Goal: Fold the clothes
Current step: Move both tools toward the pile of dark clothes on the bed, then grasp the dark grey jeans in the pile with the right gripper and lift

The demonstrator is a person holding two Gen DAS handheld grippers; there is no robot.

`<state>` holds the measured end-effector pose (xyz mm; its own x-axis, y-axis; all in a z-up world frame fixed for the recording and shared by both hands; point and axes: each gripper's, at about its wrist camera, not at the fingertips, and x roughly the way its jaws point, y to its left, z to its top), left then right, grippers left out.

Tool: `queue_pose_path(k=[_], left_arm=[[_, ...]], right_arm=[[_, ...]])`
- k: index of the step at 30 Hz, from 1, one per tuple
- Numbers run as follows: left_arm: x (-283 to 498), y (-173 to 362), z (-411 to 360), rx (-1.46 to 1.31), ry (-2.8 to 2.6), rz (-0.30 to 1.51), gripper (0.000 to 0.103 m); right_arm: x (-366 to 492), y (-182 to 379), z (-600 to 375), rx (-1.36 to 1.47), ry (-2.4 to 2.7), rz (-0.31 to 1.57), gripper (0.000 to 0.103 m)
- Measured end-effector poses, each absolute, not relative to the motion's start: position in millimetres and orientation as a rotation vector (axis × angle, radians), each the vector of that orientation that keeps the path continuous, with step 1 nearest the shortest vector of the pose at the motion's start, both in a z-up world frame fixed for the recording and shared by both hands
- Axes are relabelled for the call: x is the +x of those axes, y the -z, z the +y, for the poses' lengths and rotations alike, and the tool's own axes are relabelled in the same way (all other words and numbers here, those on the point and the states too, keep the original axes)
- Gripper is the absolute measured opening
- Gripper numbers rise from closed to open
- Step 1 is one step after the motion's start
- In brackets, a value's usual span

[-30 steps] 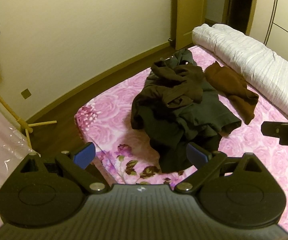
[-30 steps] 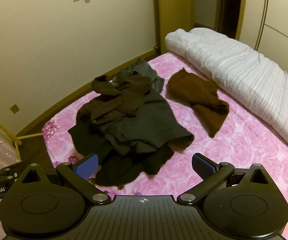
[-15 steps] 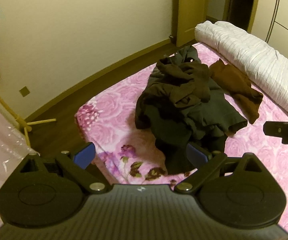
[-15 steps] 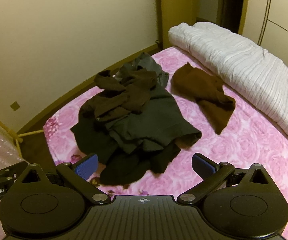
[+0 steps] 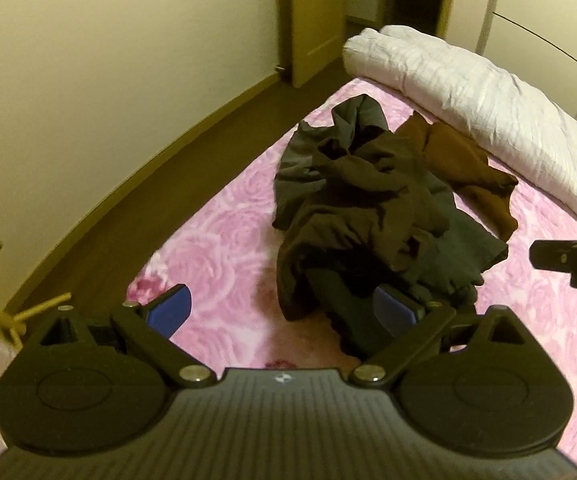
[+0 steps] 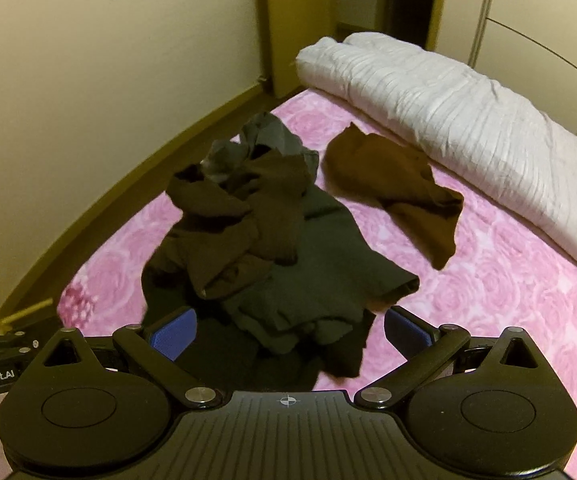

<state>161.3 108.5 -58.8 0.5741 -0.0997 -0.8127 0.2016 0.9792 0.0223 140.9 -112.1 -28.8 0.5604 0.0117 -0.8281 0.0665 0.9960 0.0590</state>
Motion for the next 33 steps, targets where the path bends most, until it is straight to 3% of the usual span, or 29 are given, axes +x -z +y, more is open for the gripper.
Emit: queue_pose_path(k=[24,33], left_arm=[[263,65,81,0.200,0.183,0.983,0.096],[361,99,72,0.285,0.246,0.959,0.096]], right_arm=[[258,45,-139,0.148,0.040,0.969,0.103],[327,55,-152,0.160,0.005,0.962,0.103]])
